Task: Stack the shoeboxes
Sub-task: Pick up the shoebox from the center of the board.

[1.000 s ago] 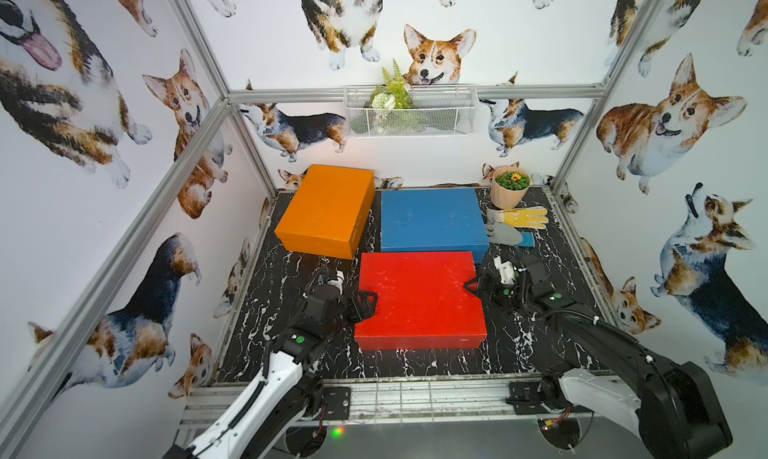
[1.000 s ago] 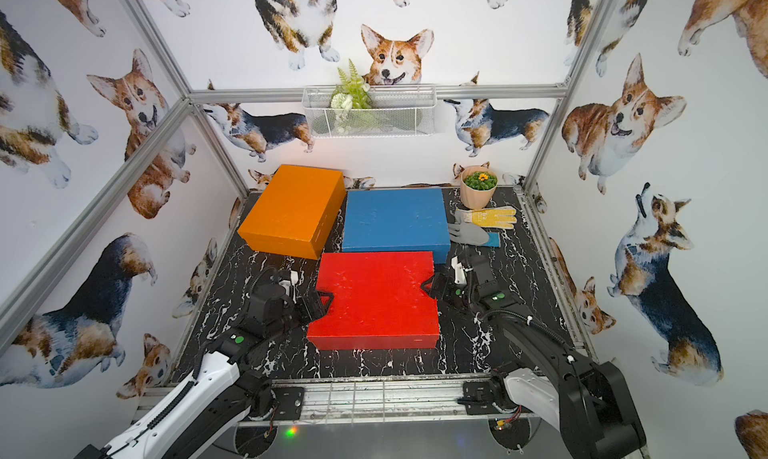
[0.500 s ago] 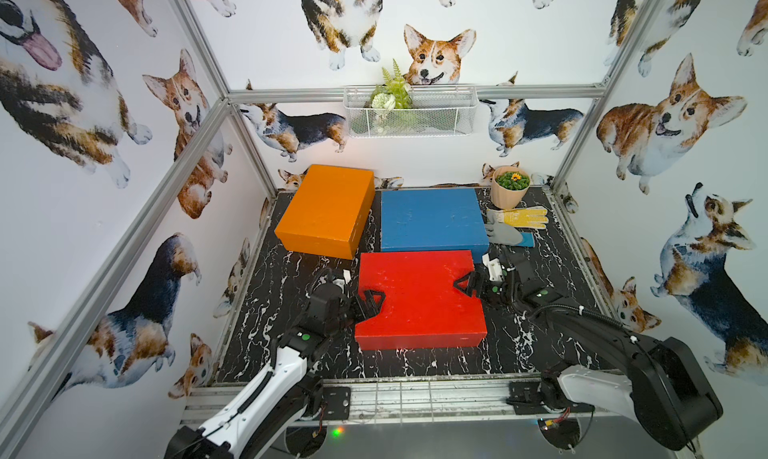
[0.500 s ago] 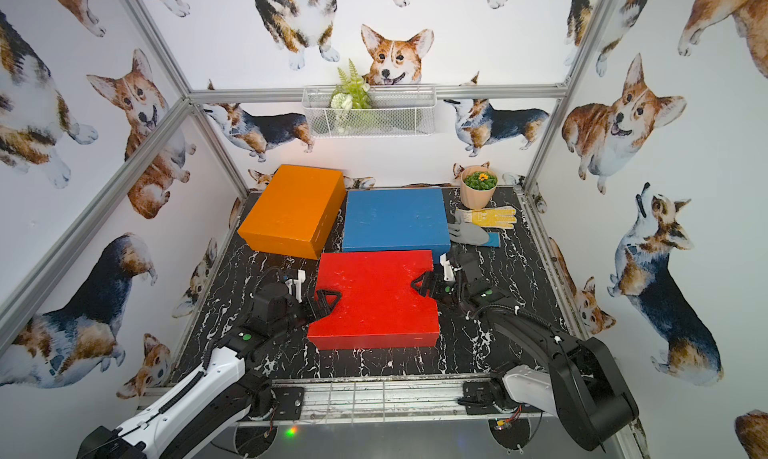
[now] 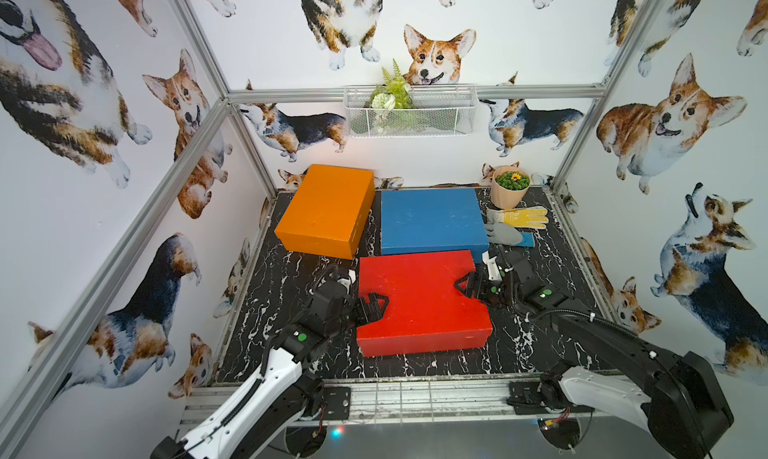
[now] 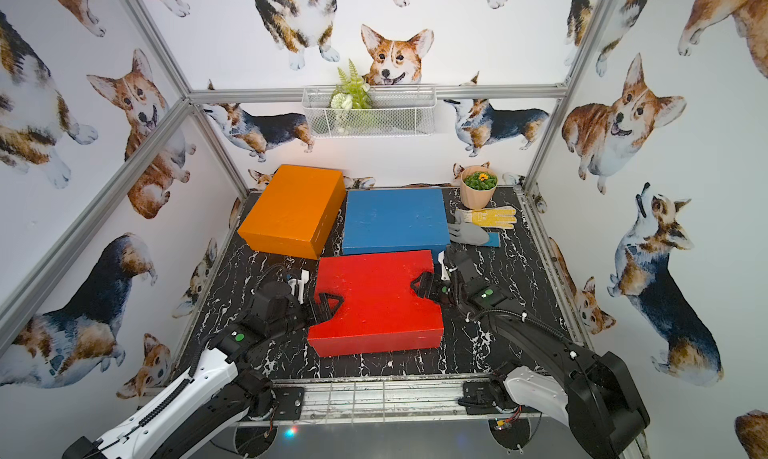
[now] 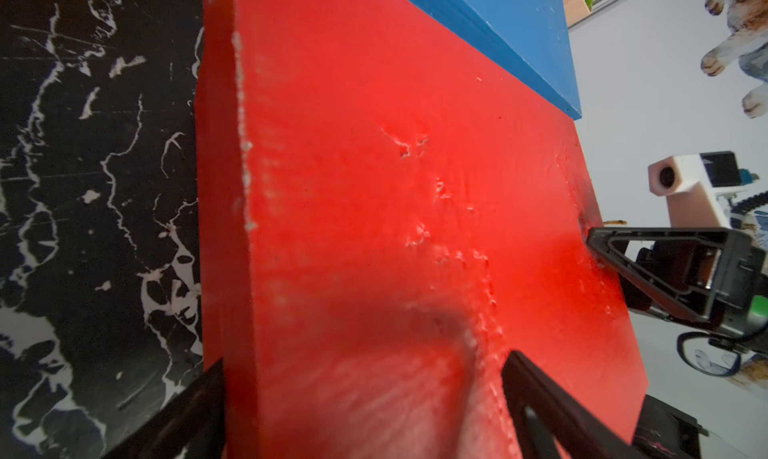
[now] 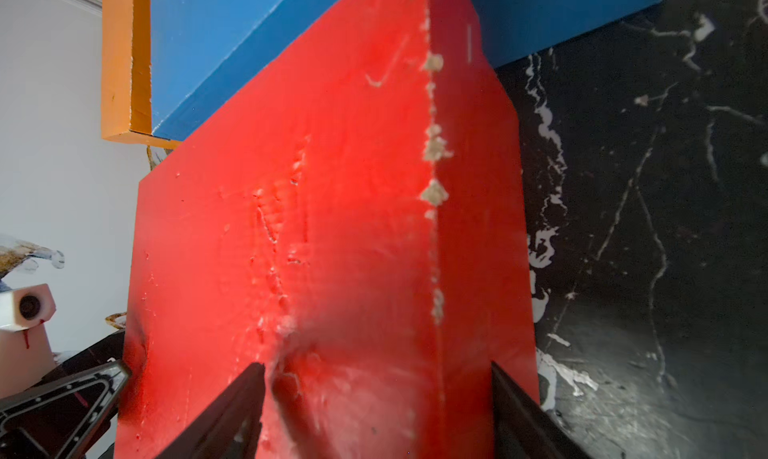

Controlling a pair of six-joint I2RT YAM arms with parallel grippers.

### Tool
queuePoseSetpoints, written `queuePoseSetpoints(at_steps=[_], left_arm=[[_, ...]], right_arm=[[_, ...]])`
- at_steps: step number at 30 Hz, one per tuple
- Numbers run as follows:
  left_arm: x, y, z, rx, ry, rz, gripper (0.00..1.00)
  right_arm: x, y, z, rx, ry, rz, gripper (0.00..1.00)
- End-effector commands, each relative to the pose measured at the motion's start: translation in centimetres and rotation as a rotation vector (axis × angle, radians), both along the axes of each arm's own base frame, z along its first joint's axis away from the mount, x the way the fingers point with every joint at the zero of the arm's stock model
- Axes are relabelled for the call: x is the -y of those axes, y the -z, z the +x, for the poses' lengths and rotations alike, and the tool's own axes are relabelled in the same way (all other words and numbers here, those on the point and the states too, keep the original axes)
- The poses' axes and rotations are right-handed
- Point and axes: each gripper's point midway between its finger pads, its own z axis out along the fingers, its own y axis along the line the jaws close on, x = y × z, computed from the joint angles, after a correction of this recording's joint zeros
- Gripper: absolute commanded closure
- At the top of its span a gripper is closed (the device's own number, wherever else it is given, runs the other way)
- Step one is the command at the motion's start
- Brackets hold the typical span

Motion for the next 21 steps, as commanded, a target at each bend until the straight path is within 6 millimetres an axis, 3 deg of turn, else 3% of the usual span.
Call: queuePoseSetpoints(at_steps=[1,9,17,21], left_arm=[[1.4,-2.4,-0.3,0.035,0.06,-0.049,0.02],[1.9,-5.4,-0.5,0.064,0.081,-0.037,0.05],[3.7,-11.8,-0.9,0.154,0.155,-0.045,0.06],[5.2,-16.3,-0.7,0.228,0.191,-0.046,0.06]], right_arm=[[-1.3,-2.0,-0.6,0.005,-0.037,0.062,0.21],[-1.5,-4.5,-1.6,0.038,-0.058,0.073,0.22],[-1.5,-9.0,-2.4,0.105,-0.07,0.095,0.23],[-1.5,-12.3,-2.2,0.152,-0.074,0.104,0.23]])
